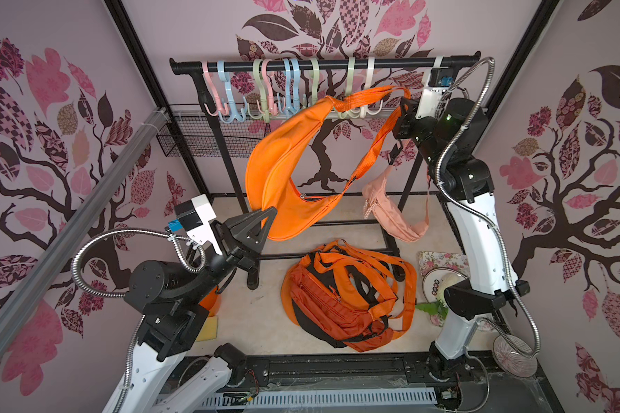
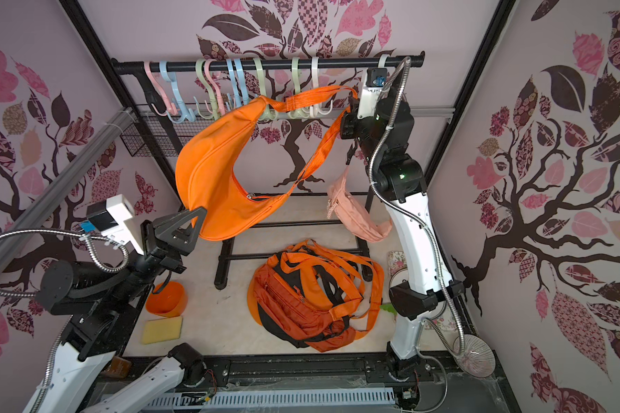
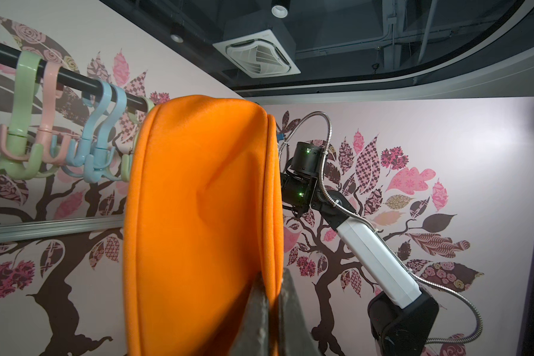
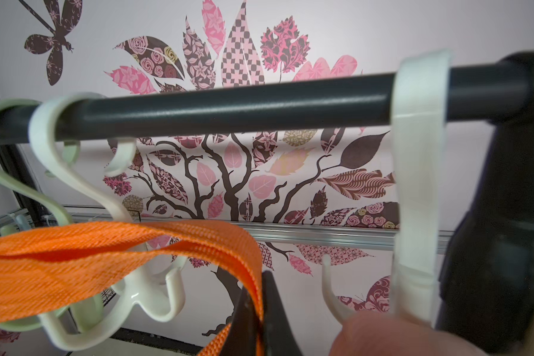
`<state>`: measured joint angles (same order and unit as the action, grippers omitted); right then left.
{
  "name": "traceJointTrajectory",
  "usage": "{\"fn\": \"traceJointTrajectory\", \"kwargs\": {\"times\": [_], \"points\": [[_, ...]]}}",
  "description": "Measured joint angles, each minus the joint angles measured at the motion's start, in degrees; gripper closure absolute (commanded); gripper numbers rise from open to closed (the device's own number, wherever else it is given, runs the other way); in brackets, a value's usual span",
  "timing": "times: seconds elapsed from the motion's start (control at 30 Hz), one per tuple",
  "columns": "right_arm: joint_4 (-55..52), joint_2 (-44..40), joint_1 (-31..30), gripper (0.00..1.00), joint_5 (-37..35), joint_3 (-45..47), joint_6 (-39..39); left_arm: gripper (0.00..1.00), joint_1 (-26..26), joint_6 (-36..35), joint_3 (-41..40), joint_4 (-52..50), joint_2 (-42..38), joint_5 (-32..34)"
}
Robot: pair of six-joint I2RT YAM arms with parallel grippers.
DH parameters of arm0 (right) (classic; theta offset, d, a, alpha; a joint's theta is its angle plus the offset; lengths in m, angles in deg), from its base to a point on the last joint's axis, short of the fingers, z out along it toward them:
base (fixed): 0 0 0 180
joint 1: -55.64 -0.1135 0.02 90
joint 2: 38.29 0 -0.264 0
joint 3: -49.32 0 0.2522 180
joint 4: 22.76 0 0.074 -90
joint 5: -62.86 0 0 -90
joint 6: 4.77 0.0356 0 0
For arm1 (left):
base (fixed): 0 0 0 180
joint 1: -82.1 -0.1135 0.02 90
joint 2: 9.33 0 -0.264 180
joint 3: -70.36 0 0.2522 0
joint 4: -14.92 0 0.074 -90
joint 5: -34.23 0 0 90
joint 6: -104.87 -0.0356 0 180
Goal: Hang the bag on a hook
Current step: Hang the bag on the hook.
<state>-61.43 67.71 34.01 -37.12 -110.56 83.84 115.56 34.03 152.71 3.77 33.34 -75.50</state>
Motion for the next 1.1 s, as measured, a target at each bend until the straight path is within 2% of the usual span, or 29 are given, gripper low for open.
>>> {"fn": "traceJointTrajectory", "kwargs": {"times": [0.1, 0.27, 0.37, 0.67, 0.87, 1.1], "points": [[0.1, 2.7, 0.0, 1.0, 1.5, -2.3, 0.1, 1.0, 6.8, -3.7, 1.3, -1.7, 1.6, 2.3], [0.2, 4.6, 0.1, 1.0, 3.1, -2.9, 0.5, 1.0, 21.8, -12.7, 3.6, -4.4, 4.3, 10.1], [0.3, 5.0, 0.1, 1.0, 4.1, -2.8, 0.9, 1.0, 26.6, -16.6, 4.0, -4.9, 5.6, 13.7], [-1.0, 5.5, 0.9, 1.0, 7.7, -1.1, 1.0, 1.0, 27.3, -18.5, 3.8, -5.2, 5.9, 20.5], [-2.5, 5.9, 1.1, 1.0, 9.3, -0.3, 0.9, 1.0, 27.3, -17.4, 3.0, -5.8, 5.7, 27.6], [-1.0, 5.0, 1.1, 1.0, 10.1, 8.6, 1.1, 1.0, 27.3, -16.4, 1.8, -6.8, 4.9, 33.1]]}}
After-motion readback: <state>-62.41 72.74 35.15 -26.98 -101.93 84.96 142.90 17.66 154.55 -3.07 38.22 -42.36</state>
